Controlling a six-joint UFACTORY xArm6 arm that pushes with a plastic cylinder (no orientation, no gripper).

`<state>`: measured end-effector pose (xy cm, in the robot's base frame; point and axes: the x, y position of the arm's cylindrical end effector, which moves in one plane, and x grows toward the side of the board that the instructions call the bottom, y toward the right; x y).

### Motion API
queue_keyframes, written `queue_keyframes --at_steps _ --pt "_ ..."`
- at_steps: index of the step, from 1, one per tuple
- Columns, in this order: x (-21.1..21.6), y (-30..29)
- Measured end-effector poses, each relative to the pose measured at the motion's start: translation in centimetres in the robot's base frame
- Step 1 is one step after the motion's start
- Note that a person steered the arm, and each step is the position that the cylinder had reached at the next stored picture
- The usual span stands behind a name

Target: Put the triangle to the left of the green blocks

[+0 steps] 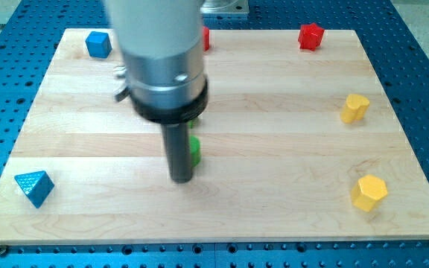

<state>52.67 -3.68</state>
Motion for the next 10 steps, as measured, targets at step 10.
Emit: queue_keyframes --at_steps 10 --pt "4.6 -19.6"
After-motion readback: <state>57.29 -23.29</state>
